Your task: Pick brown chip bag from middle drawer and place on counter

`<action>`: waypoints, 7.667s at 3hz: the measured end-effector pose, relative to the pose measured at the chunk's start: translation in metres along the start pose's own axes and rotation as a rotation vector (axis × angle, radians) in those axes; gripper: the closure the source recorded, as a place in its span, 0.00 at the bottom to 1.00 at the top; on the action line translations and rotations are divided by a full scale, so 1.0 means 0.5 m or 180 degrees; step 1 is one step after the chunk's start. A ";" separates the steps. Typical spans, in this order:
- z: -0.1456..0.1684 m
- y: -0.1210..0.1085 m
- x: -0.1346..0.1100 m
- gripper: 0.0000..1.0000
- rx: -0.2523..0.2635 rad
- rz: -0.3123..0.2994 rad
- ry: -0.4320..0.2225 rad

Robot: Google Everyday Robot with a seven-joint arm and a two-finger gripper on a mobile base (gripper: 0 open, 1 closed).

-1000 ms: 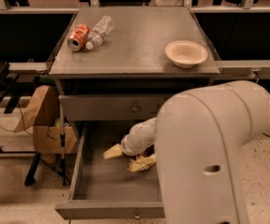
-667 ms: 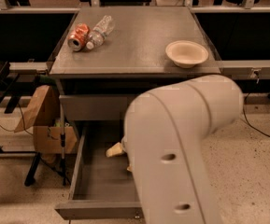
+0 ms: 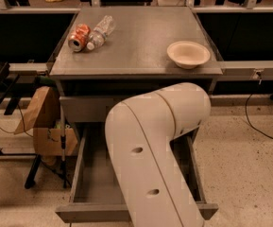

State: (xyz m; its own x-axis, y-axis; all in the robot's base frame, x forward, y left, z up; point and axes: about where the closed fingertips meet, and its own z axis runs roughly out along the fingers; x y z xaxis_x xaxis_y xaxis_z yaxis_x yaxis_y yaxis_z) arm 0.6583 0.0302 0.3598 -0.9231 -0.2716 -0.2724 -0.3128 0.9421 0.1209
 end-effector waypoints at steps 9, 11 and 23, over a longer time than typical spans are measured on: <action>-0.808 -0.080 0.118 1.00 0.0197 -0.1028 -0.0318; -1.078 -0.122 -0.066 1.00 0.0499 -0.1097 -0.0617; -1.235 -0.213 -0.524 1.00 0.1255 0.0622 -0.2516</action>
Offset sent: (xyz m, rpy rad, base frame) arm -0.0539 -0.0365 0.0149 0.0777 -0.0028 -0.0849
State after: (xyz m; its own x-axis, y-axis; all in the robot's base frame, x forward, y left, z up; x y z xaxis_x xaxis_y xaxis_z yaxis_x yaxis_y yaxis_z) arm 0.7955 -0.1205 1.0076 -0.4833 -0.0223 -0.8752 0.0670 0.9958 -0.0623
